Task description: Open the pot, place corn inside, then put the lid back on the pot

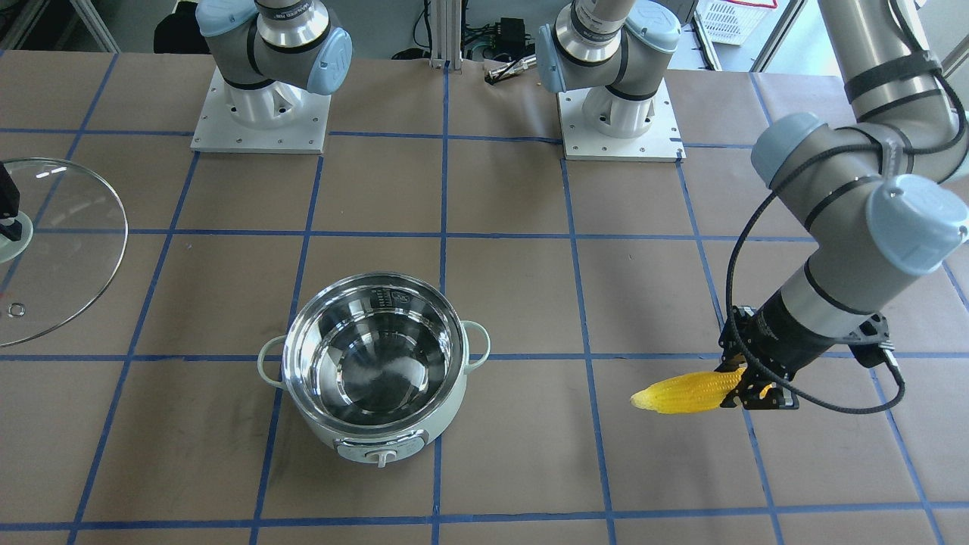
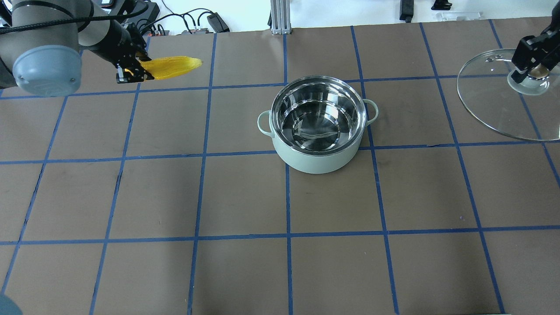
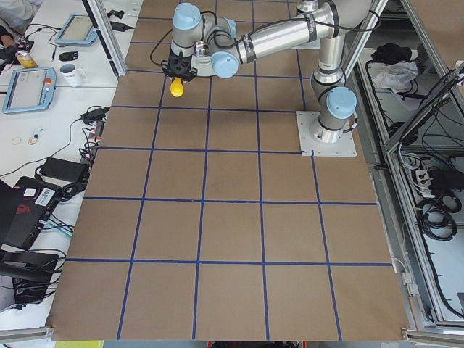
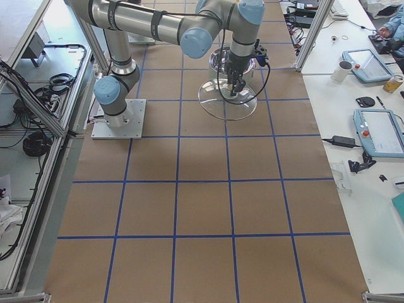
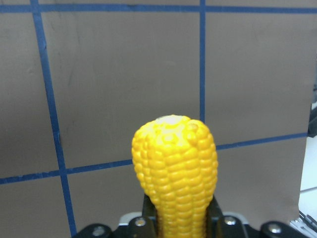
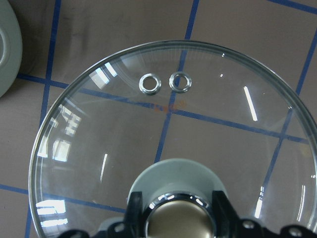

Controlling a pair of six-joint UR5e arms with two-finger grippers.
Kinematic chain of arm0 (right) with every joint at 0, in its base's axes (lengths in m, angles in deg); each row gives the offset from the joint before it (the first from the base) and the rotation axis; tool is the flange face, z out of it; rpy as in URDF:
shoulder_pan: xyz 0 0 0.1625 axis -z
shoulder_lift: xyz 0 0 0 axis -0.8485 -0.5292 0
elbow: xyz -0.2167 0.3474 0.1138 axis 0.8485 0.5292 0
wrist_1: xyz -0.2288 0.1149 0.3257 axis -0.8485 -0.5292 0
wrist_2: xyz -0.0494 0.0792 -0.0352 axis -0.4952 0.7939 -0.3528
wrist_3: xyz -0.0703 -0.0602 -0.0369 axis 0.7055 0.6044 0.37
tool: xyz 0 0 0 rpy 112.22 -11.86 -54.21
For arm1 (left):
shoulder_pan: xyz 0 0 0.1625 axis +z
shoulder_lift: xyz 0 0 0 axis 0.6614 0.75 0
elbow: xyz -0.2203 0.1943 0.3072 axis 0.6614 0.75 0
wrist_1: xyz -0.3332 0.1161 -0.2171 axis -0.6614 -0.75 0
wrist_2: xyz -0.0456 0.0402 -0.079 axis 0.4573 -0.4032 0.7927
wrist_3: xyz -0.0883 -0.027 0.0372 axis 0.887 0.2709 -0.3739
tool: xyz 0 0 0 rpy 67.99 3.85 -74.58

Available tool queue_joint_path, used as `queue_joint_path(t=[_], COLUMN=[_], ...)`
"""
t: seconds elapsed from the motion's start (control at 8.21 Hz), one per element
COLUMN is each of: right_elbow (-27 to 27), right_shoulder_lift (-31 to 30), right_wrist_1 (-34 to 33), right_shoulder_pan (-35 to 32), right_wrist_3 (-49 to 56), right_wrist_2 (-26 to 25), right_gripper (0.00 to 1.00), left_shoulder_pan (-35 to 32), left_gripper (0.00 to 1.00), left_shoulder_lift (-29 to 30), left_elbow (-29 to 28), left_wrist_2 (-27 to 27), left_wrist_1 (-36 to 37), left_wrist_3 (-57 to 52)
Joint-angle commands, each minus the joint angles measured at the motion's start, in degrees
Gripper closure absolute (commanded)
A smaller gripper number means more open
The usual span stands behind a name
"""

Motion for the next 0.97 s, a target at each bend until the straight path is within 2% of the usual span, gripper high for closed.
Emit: queue_joint_path(t=[0.0,0.24,0.49,0.85], right_elbow=[0.0,0.0,0.0,0.0], right_shoulder_lift=[0.1,0.0,0.1,0.1], right_wrist_1=[-0.1,-0.1,-0.1,-0.3], right_shoulder_pan=[0.0,0.0,0.0,0.0], right_wrist_3=[-0.1,-0.4,-0.4,-0.4], right_wrist_2=[0.1,0.1,0.1,0.0], right_gripper=[1.00,1.00,1.00,1.00], left_shoulder_pan=[-8.1,-13.4,-18.0,-24.5], left_gripper=[1.00,1.00,1.00,1.00], left_shoulder_lift=[-2.7,-1.7,0.1,6.3], left_elbow=[0.0,0.0,0.0,0.0], left_wrist_2=[-0.4,0.0,0.1,0.3], left_wrist_1=[5.9,13.6,17.7,24.7], left_wrist_3=[0.2,0.2,1.4,3.7])
